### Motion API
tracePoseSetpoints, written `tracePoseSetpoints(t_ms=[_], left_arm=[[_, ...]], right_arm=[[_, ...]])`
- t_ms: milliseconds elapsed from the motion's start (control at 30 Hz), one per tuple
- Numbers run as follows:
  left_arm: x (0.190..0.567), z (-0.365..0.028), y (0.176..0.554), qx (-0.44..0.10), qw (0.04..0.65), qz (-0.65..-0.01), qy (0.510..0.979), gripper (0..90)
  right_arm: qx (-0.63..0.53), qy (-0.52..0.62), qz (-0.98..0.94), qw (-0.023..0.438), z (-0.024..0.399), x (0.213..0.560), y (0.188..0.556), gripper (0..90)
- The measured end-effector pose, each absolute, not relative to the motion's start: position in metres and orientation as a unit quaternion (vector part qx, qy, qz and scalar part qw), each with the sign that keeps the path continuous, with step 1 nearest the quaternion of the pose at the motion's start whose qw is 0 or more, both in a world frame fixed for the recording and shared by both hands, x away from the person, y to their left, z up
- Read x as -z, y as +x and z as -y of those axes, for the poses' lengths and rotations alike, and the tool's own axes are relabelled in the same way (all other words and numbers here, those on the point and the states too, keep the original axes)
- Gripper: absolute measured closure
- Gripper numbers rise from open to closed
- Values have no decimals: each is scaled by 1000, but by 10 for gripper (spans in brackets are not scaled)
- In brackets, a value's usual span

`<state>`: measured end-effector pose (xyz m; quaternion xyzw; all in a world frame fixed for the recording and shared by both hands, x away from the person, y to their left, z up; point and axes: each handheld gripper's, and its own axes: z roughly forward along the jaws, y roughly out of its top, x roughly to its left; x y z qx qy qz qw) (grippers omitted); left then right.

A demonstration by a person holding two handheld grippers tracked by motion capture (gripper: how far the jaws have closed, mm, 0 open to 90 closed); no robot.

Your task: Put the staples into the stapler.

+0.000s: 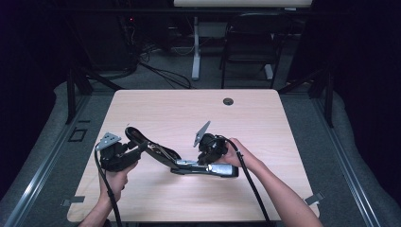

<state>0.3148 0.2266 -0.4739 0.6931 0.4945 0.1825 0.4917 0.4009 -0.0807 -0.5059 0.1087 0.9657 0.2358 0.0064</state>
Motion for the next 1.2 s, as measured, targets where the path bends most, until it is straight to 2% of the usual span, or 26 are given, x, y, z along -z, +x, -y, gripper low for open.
tracePoseSetpoints(t_ms=[1200], left_arm=[[476, -225, 316, -183, 490, -494, 695, 566]], right_arm=[[-257, 72, -964, 1, 90, 512, 402, 779]])
